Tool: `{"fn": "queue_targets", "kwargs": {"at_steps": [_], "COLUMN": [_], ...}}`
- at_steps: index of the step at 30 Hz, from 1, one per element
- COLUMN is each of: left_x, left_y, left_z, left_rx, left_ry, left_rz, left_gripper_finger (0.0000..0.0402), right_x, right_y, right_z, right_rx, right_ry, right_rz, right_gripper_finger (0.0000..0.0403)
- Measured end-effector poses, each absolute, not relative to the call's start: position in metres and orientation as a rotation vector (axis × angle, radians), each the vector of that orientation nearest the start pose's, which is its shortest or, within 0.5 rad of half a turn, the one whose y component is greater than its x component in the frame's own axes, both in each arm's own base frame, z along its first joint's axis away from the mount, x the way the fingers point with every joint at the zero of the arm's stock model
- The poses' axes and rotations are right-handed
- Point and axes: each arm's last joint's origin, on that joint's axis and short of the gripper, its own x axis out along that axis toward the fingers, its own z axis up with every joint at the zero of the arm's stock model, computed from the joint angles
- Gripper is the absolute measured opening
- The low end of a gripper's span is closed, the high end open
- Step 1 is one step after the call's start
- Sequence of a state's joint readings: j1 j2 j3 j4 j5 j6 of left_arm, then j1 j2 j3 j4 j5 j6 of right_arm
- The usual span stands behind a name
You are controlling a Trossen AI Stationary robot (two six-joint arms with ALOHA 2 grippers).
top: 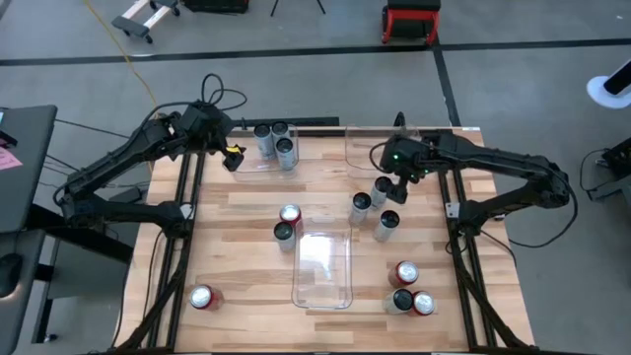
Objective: Sort soda cans
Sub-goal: Put the white-blue soda can into the top left transparent bin
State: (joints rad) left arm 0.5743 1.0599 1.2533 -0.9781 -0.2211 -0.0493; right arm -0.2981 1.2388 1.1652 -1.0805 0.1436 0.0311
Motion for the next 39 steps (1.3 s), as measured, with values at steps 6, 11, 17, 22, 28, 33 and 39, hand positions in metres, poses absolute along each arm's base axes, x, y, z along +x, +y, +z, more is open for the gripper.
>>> {"fn": "queue_targets", "kwargs": {"at_steps": [6, 11, 17, 22, 28, 33, 39], "left_x": [0.153, 0.151, 0.149, 0.149, 0.151, 0.152, 0.152], "left_y": [0.106, 0.105, 0.104, 0.103, 0.101, 0.100, 0.097], "left_z": [0.370, 0.368, 0.366, 0.366, 0.366, 0.366, 0.365], "left_rx": [-0.191, -0.196, -0.214, -0.223, -0.217, -0.225, -0.216], "left_ry": [0.800, 0.832, 0.855, 0.856, 0.857, 0.853, 0.865], "left_rz": [0.771, 0.768, 0.772, 0.771, 0.759, 0.757, 0.759], "left_gripper_finger": [0.0355, 0.0355, 0.0355, 0.0355, 0.0355, 0.0355, 0.0355], "right_x": [0.212, 0.214, 0.221, 0.225, 0.226, 0.225, 0.219], "right_y": [-0.069, -0.069, -0.065, -0.062, -0.058, -0.058, -0.059], "right_z": [0.302, 0.294, 0.295, 0.293, 0.294, 0.291, 0.272], "right_rx": [0.087, 0.078, 0.021, 0.015, 0.005, 0.007, 0.020], "right_ry": [1.156, 1.174, 1.121, 1.122, 1.119, 1.132, 1.196], "right_rz": [-0.392, -0.375, -0.316, -0.297, -0.288, -0.292, -0.297], "right_gripper_finger": [0.0399, 0.0399, 0.0400, 0.0400, 0.0400, 0.0400, 0.0400]}}
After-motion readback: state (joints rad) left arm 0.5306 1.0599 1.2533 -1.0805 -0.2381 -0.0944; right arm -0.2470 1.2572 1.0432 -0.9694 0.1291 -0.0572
